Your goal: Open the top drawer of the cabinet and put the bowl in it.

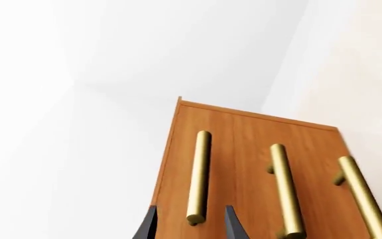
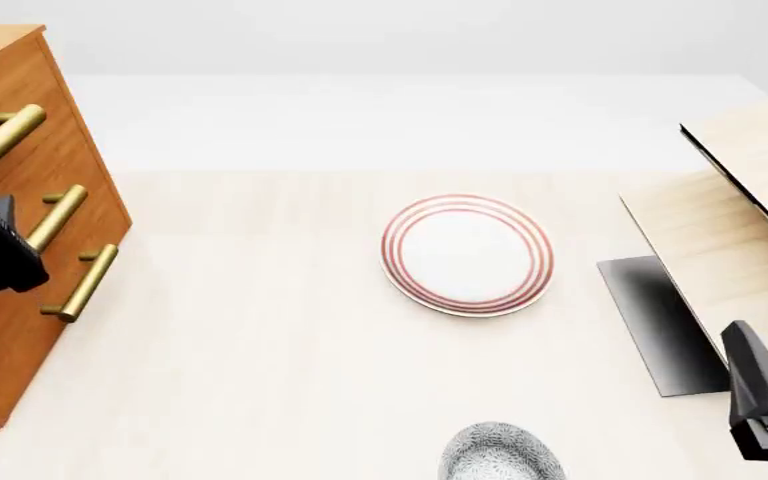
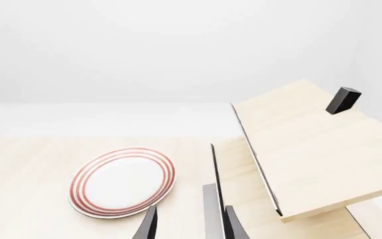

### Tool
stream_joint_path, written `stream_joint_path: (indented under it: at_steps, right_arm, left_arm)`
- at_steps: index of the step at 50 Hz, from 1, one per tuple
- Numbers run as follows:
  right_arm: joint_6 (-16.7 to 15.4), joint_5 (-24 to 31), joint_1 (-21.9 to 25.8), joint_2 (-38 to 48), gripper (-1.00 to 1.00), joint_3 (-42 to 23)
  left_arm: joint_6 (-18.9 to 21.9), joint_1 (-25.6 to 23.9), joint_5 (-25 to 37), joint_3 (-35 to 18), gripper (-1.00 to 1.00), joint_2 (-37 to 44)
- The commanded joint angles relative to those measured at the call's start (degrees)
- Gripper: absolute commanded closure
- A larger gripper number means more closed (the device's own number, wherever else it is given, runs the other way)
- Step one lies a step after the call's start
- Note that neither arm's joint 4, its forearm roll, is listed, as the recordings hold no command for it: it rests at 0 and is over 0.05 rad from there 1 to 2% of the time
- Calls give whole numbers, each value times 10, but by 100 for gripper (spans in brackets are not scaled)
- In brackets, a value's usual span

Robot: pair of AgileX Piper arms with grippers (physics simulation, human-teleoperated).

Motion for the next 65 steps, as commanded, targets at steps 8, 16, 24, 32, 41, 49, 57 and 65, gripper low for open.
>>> stream_joint_path:
  at_steps: [8,16,24,32,41,49,57,65]
  right_arm:
    - [0,1,0,-1,-100,1]
    - [0,1,0,-1,-100,1]
    - [0,1,0,-1,-100,1]
    - [0,1,0,-1,-100,1]
    - [0,1,0,-1,-100,1]
    - [0,1,0,-1,-100,1]
    - [0,1,0,-1,-100,1]
    - [0,1,0,-1,-100,1]
  left_arm:
    - [3,11,19,-43,-100,24]
    - [0,12,28,-58,-100,32]
    - [-11,14,23,-60,-100,52]
    - [-15,16,-8,-56,-100,88]
    - [-20,24,-28,-59,-100,114]
    - [-19,24,-36,-47,100,106]
    - [-10,21,-39,-32,100,91]
    - [-4,11,-45,-23,100,88]
